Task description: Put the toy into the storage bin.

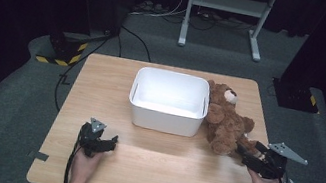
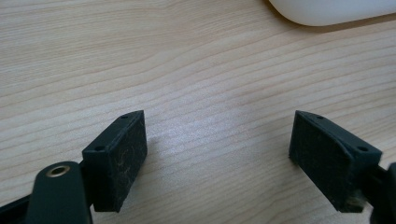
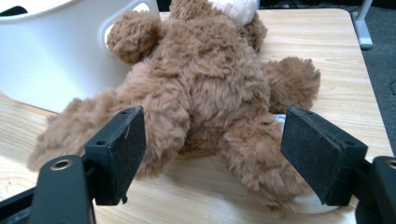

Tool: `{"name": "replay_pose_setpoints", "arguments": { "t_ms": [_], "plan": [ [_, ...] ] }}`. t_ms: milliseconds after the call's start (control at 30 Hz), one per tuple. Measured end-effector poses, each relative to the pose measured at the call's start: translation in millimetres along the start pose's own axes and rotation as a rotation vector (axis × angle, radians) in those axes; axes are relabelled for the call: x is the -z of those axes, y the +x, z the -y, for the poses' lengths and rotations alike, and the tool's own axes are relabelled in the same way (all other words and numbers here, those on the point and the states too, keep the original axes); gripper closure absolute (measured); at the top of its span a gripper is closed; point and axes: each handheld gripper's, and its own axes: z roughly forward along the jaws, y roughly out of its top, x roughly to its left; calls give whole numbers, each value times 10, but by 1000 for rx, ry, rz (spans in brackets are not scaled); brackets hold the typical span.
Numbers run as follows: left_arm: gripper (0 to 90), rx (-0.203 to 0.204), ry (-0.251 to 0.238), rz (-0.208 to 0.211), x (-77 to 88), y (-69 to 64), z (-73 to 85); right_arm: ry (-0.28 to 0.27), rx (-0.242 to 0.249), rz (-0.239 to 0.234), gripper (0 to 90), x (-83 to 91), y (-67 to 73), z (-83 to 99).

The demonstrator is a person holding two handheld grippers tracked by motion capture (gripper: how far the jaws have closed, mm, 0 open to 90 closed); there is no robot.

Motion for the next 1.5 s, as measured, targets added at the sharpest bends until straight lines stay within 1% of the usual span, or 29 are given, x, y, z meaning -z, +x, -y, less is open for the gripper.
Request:
{"name": "replay_pose_setpoints", "arguments": {
  "t_ms": [33, 233, 300, 500, 700, 900, 1000, 1033, 1133, 1267, 1333, 1400, 1500],
  "plan": [
    [190, 0, 0, 0, 0, 0, 0, -7, -2, -3, 224, -13, 0, -22],
    [189, 0, 0, 0, 0, 0, 0, 5, 9, -3, 230, -36, -3, -83],
    [189, 0, 0, 0, 0, 0, 0, 0, 6, 2, 233, -52, -12, -113],
    [189, 0, 0, 0, 0, 0, 0, -2, 9, -1, 240, -85, -26, -187],
    [189, 0, 0, 0, 0, 0, 0, 6, 9, 1, 265, -139, -38, -249],
    [189, 0, 0, 0, 0, 0, 0, 12, -13, -22, 269, -202, -56, -298],
    [189, 0, 0, 0, 0, 0, 0, 15, -15, -25, 265, -224, -62, -317],
    [189, 0, 0, 0, 0, 0, 0, 13, -25, -28, 263, -253, -65, -338],
    [189, 0, 0, 0, 0, 0, 0, 19, -21, -28, 259, -289, -64, -363],
    [189, 0, 0, 0, 0, 1, 0, 28, -16, -49, 253, -361, -51, -432],
    [189, 0, 0, 0, 0, 1, 0, 28, -20, -53, 253, -376, -47, -440],
    [189, 0, 0, 1, 0, 1, 0, 30, -28, -68, 249, -427, -44, -448],
    [189, 0, 0, 1, 0, 1, 0, 42, -34, -68, 245, -477, -36, -468]
  ]
}}
